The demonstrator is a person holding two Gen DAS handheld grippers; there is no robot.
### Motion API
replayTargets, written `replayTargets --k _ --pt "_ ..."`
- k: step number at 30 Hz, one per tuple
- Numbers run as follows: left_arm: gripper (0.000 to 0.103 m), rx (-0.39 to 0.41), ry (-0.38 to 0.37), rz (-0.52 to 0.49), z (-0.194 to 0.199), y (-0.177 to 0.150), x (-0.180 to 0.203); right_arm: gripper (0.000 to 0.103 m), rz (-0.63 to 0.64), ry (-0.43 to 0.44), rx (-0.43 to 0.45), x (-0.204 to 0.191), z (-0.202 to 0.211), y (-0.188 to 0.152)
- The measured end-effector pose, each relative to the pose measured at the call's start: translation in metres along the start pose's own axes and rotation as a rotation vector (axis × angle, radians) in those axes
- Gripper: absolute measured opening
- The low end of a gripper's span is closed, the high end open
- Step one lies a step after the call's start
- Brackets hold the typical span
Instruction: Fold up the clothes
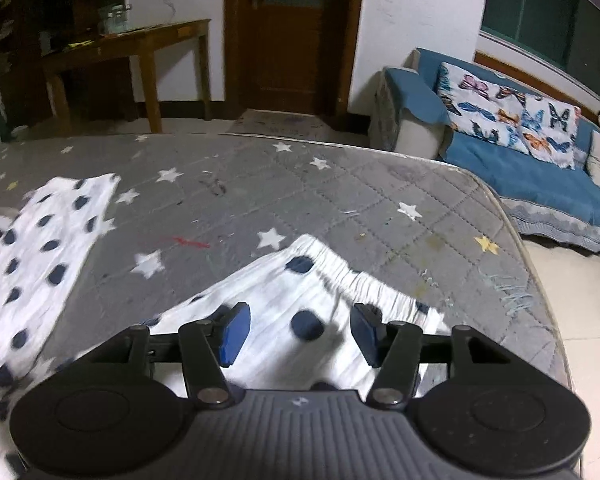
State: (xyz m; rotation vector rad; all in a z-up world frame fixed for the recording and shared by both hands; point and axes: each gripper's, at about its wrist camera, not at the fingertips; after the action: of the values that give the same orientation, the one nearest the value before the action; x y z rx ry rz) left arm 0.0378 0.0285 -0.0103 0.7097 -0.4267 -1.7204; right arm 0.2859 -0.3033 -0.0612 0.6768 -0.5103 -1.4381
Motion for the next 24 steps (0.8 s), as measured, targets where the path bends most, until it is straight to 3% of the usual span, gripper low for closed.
replayTargets --k 15,19,24 --pt "0.071 0.090 0.010 -0.039 0.030 0.007 0.017 0.058 -0.010 0.022 -0.050 0.010 0.024 -0.039" --pt "0.070 0.177 -0.087 -0.075 0.042 0.015 0.032 0.058 -0.012 0.014 -0.051 0.017 0.028 -0.039" --pt "0.063 0.217 -0.244 -0.163 0.034 0.025 0.070 0.058 -0.035 0.017 -0.029 0.026 0.032 -0.035"
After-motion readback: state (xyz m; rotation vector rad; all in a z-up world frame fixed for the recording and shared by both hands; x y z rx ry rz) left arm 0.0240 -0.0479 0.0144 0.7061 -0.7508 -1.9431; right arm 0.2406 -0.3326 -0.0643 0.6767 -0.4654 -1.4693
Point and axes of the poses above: each gripper's, at about its wrist camera, not at the fingertips, and z roughly against the way its jaws point, x to its right, y to its top, and after that the axes turned 11 degrees about -z, right-handed
